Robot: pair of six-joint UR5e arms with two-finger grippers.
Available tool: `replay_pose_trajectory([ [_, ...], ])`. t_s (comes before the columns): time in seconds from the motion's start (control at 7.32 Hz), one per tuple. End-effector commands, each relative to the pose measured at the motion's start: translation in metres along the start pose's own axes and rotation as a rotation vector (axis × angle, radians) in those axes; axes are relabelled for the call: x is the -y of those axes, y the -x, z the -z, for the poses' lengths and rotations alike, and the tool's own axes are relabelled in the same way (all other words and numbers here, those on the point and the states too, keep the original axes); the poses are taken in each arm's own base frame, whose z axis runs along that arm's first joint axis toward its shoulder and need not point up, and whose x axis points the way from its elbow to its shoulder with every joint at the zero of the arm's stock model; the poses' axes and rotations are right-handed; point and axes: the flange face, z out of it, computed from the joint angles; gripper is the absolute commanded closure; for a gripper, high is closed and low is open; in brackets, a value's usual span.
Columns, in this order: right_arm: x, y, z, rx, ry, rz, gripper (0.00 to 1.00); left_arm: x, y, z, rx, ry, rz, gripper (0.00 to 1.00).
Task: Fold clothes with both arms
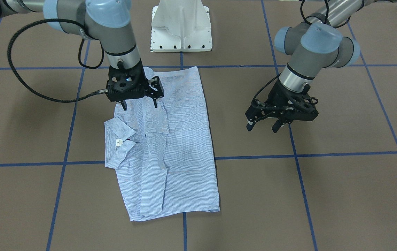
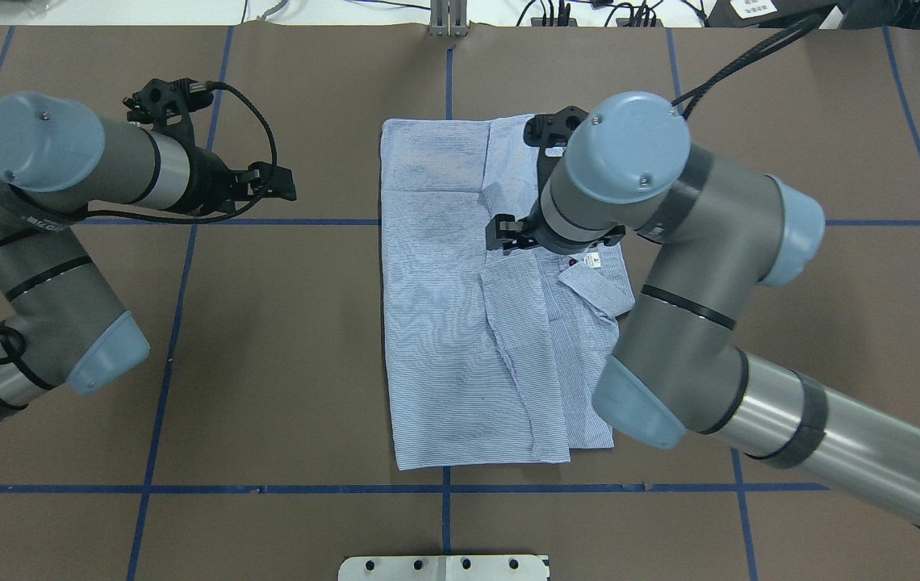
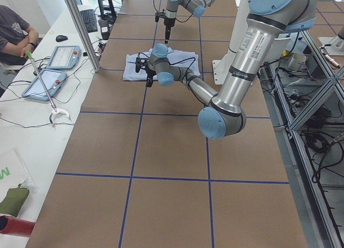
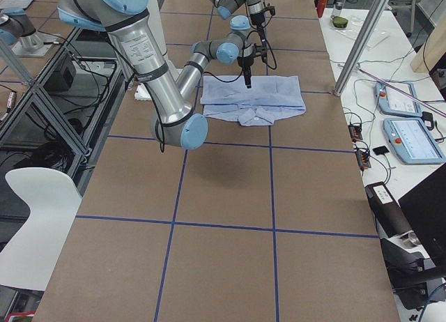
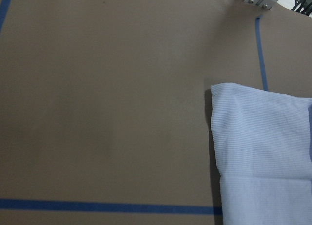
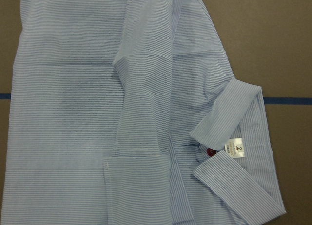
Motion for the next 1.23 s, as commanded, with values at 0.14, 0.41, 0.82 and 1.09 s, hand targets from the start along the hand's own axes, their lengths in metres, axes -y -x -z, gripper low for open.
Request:
replay_pose_trajectory([
  [0.14,0.032,0.069,-0.053,-0.173,0.003,0.100,0.00,-0.006,0.005,0.009,-0.003,0.008,0.001,0.00],
  [0.41,0.050,0.116,-0.087,-0.273,0.008,0.136,0.00,-0.008,0.004,0.008,-0.002,0.012,0.003,0.00],
  [0.82,0.032,0.102,-0.112,-0.381,0.054,0.180,0.00,-0.011,0.001,0.004,-0.005,0.020,0.006,0.00],
  [1.09,0.010,0.110,-0.124,-0.401,0.048,0.214,0.00,-0.011,0.003,0.002,-0.004,0.019,0.006,0.00],
])
